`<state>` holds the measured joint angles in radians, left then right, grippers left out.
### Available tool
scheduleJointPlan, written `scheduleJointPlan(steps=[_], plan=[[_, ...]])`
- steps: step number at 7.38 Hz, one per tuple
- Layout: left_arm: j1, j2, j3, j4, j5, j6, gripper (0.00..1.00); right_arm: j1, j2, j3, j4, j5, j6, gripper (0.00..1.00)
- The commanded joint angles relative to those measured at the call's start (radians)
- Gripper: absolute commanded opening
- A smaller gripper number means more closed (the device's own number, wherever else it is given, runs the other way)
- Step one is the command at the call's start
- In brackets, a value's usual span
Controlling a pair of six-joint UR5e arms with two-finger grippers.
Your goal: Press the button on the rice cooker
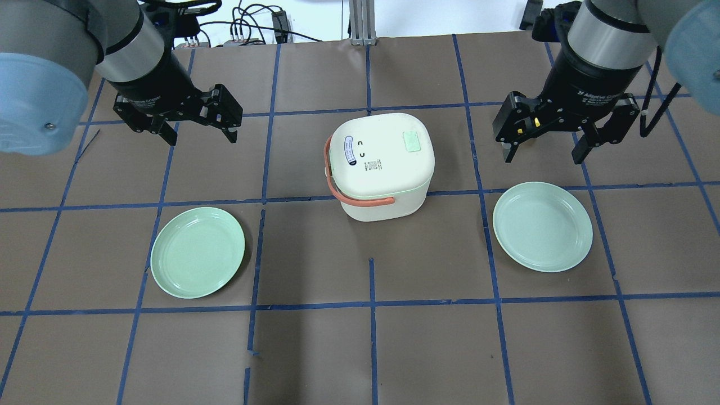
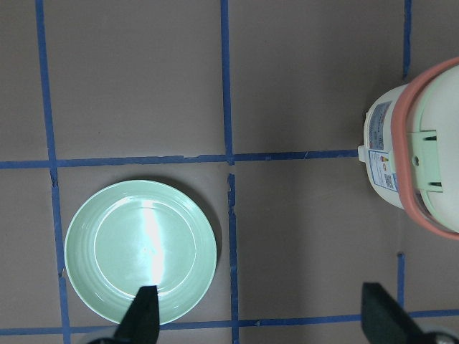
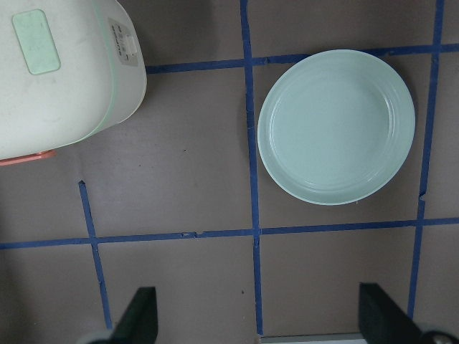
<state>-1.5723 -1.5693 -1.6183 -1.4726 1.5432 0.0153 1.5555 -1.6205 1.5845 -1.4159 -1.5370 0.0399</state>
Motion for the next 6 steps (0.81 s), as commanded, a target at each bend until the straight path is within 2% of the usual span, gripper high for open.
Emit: scheduleJointPlan(steps=[1, 4, 6], plan=[[0.0, 0.0, 0.0, 0.0, 0.0, 0.0, 1.0, 0.0, -0.002, -0.001, 0.0, 0.0, 0.0, 1.0], [0.0, 0.0, 0.0, 0.0, 0.0, 0.0, 1.0, 0.0, -0.001, 0.0, -0.003, -0.002, -0.015, 1.0], [0.0, 0.0, 0.0, 0.0, 0.0, 0.0, 1.0, 0.002, 0.001, 0.002, -0.055, 0.014, -0.012, 1.0]])
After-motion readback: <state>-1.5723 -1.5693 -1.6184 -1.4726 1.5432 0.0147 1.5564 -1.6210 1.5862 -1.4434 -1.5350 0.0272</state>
